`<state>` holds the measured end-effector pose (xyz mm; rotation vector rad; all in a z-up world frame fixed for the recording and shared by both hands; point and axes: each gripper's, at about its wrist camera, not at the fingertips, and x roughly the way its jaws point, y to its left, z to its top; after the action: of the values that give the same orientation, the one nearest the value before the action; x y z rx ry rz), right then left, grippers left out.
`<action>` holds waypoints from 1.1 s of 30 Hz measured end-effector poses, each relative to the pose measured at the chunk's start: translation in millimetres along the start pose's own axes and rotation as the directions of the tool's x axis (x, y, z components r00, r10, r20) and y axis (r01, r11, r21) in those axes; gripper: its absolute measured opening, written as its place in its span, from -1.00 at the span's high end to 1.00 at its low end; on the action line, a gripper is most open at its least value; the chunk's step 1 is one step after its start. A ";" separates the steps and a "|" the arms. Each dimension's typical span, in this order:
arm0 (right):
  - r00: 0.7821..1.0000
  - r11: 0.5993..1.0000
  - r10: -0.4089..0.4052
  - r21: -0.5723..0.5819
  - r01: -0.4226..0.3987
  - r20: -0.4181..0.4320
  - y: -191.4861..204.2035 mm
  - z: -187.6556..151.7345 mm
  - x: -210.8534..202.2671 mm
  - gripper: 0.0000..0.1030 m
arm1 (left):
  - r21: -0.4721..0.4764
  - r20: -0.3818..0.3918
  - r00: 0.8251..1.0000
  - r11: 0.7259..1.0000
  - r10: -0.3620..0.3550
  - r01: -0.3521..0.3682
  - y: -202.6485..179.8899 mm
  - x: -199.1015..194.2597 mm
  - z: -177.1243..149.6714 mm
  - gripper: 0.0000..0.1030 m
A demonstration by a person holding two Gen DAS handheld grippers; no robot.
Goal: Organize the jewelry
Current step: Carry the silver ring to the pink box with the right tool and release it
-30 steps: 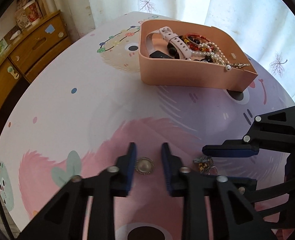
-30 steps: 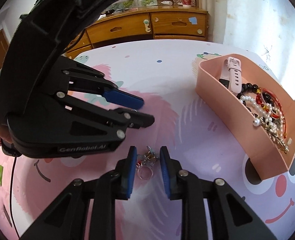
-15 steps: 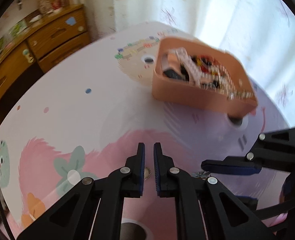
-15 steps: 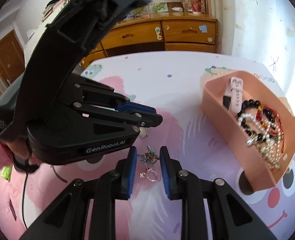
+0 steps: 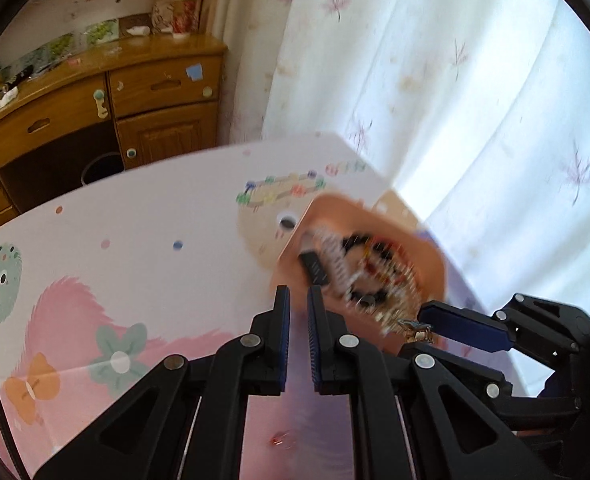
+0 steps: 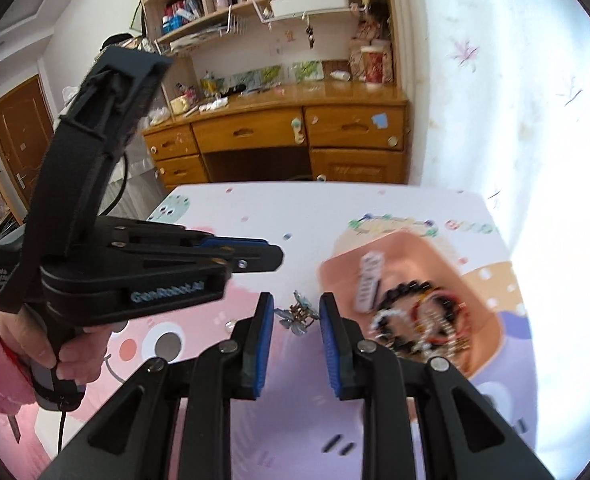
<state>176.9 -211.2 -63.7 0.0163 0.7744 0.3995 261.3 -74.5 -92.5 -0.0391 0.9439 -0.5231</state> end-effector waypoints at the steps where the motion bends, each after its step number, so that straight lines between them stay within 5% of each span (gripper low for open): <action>1: 1.000 1.000 0.000 0.003 0.000 0.006 -4.4 0.9 -4.1 0.54 | -0.007 0.011 1.000 1.000 -0.005 0.005 -3.4 -1.4 3.2 0.87; 9: 0.998 0.999 -0.046 -0.025 0.047 0.030 -42.0 8.2 -25.2 0.54 | -0.035 0.075 0.996 0.998 -0.055 0.058 -45.8 0.7 22.1 0.87; 16: 0.998 0.998 -0.067 -0.014 0.067 0.008 -80.8 11.9 -27.0 0.54 | -0.054 0.052 0.997 0.996 -0.063 0.066 -76.6 23.3 21.3 0.86; 17: 0.998 0.998 -0.063 -0.015 0.063 -0.001 -85.2 10.4 -25.0 0.53 | -0.063 0.045 0.998 0.996 -0.053 0.056 -78.0 26.7 20.1 0.80; 18: 0.998 0.998 -0.057 -0.015 0.057 -0.037 -89.2 8.7 -18.9 0.48 | -0.071 0.030 0.999 0.997 -0.031 0.033 -79.5 31.0 18.9 0.43; 19: 0.995 0.998 -0.056 -0.017 0.055 -0.077 -91.0 7.4 -12.0 0.23 | -0.080 0.009 1.000 0.997 0.008 -0.008 -79.9 35.3 17.0 -0.21; 20: 0.989 0.997 -0.072 -0.024 0.070 -0.128 -93.0 5.7 -3.6 0.09 | -0.090 -0.006 0.999 0.995 0.049 -0.049 -79.4 38.6 15.0 -0.45; 27: 0.988 0.998 -0.042 -0.049 0.035 -0.151 -92.9 2.6 1.4 0.09 | -0.160 -0.038 0.984 0.971 0.173 -0.177 -53.8 28.8 -2.0 -0.55; 33: 0.986 0.997 0.070 -0.020 -0.074 -0.153 -80.5 11.0 6.3 0.09 | -0.194 -0.081 0.949 0.929 0.304 -0.314 -27.5 3.5 -30.4 -0.62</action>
<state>216.3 -282.0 -73.0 -0.0107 0.9211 0.4835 228.0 -94.3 -106.3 -0.0622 1.0272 -0.1338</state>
